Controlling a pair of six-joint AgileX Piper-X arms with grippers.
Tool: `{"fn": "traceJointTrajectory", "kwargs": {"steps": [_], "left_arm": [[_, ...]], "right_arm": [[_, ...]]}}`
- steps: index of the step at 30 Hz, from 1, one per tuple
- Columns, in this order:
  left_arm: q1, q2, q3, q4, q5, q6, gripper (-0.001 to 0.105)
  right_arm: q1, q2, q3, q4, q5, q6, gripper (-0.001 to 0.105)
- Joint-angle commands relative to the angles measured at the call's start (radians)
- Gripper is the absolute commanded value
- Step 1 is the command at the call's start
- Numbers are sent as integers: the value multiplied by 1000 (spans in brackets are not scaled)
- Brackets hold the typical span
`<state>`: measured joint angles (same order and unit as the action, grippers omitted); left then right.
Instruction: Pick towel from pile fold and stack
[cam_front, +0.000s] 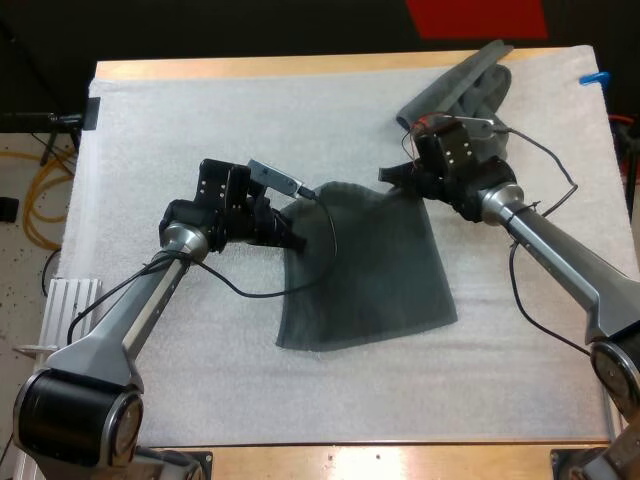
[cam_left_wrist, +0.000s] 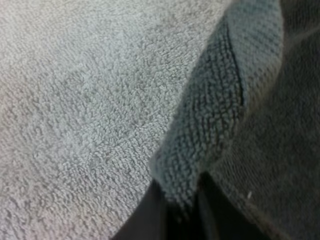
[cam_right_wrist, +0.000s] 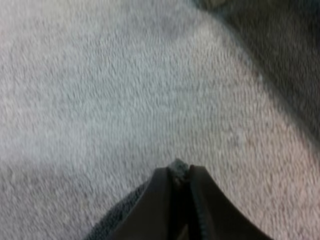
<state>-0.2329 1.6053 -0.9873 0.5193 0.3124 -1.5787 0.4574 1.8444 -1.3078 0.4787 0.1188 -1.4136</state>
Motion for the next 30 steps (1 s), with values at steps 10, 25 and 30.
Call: {"fn": "traceJointTrajectory", "kwargs": {"steps": [10, 25, 30], "left_arm": [[0, -22, -88, 60, -134, 16, 58], [0, -318, -221, 348, -161, 28, 58], [0, -449, -221, 441, -159, -28, 58]], "right_arm": [[-70, -32, -6, -32, -82, 20, 82], [-82, -348, -6, 224, -78, -198, 70], [-82, -475, -6, 349, -78, -199, 70]]}}
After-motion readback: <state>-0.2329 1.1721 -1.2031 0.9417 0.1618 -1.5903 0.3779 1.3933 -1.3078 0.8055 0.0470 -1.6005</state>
